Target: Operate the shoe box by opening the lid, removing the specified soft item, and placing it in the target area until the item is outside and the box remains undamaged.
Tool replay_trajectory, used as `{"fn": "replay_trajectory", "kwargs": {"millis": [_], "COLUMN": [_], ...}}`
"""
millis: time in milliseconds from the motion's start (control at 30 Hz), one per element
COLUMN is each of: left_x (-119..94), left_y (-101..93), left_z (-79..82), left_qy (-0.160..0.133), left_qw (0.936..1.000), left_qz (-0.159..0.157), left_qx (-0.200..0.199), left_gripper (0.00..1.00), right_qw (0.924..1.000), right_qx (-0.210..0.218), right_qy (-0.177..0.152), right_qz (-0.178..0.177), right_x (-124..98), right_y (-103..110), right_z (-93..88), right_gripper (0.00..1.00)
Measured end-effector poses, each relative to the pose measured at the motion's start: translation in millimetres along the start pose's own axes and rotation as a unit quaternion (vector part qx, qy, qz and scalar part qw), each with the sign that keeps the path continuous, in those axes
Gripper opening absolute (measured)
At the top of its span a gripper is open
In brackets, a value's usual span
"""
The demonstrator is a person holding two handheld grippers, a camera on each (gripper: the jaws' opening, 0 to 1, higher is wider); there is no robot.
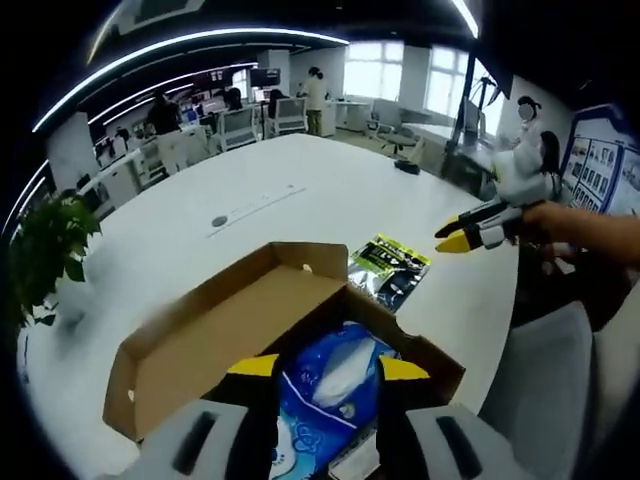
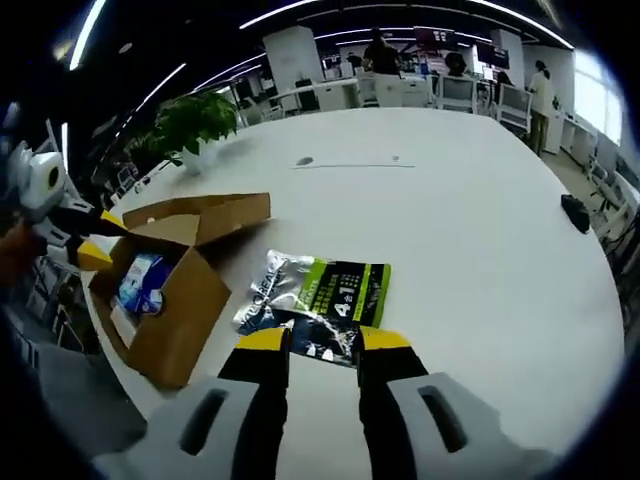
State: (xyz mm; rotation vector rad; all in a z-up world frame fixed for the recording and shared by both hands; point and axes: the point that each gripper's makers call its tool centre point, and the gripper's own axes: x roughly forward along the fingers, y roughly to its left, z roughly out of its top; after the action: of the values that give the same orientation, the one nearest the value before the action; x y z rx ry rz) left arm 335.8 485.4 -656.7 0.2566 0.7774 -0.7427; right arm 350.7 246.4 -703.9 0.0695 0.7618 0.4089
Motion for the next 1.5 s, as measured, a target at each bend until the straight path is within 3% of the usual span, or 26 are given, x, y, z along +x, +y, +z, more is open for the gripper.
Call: {"fn": "replay_trajectory", "kwargs": {"millis": [133,333,567,1000,1500], "left_x": [-12,-28,-47,-71,-91], "left_y": [11.7,28.3,39.3,46.9,59.2], "left_z": [-9.1,-17.9,-33.4,-60.0,-81.4], "left_qy": [-0.012,-0.034,-0.050,-0.075,-0.102], "left_qw": [0.9998,0.9984,0.9976,0.9955,0.9924], "left_qz": [0.009,0.017,0.028,0.046,0.055], "left_qx": [-0.015,-0.042,-0.040,-0.035,-0.041], "left_gripper": [0.45,0.52,0.60,0.71,0.85], "right_qw": [0.9995,0.9985,0.9958,0.9863,0.9747], "right_qx": [-0.010,-0.008,-0.039,-0.087,-0.125], "right_qy": [0.000,-0.007,-0.011,-0.002,0.016], "right_qz": [0.031,0.054,0.083,0.140,0.185], "right_x": [-5,-9,-8,3,34], "right_y": [23,41,74,133,191], "right_z": [8.3,21.4,31.9,31.3,23.9], "right_gripper": [0.28,0.29,0.33,0.35,0.36]}}
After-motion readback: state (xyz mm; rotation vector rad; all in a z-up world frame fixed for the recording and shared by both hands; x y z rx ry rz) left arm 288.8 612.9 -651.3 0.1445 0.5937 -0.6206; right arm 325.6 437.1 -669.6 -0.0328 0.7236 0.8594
